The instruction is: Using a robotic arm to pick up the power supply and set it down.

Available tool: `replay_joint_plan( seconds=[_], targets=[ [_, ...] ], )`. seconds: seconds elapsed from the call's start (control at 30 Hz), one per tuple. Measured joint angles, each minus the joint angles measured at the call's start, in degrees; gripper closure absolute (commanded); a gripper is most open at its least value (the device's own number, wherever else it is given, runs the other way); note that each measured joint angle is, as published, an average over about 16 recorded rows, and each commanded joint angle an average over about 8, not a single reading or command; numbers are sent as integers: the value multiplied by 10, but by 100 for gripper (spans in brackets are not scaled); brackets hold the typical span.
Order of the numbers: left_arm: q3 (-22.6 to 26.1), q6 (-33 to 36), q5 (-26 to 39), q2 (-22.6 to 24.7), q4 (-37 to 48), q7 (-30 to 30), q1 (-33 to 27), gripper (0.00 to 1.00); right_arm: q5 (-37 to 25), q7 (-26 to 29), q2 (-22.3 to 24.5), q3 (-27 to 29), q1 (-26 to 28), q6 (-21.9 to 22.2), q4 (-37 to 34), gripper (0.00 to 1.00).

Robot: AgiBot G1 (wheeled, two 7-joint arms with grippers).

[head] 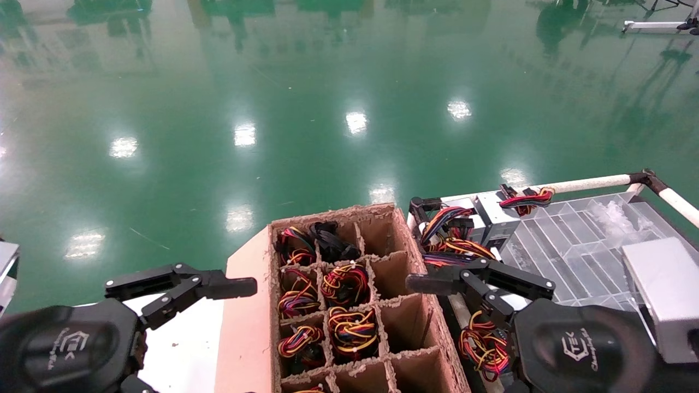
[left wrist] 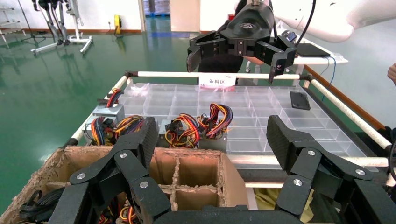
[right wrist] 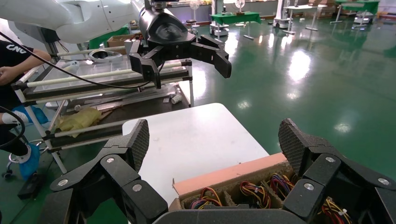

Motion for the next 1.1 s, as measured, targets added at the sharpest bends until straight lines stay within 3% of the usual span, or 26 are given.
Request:
replay_joint_plan(
  seconds=[0.1,0.13,0.37,0.4,0.77,1.1],
  targets=[
    [0,0,0,0,0,0,0,0,0,0,0,0,0,0,0,0],
    [0,0,0,0,0,0,0,7,0,0,0,0,0,0,0,0],
    [0,0,0,0,0,0,0,94,0,0,0,0,0,0,0,0],
    [0,0,0,0,0,0,0,100,0,0,0,0,0,0,0,0],
    [0,0,0,0,0,0,0,100,-41,-2,-6,-12,3,30,1,0],
    [0,0,0,0,0,0,0,100,-169,-5,-52,-60,28,105,12,3]
  ],
)
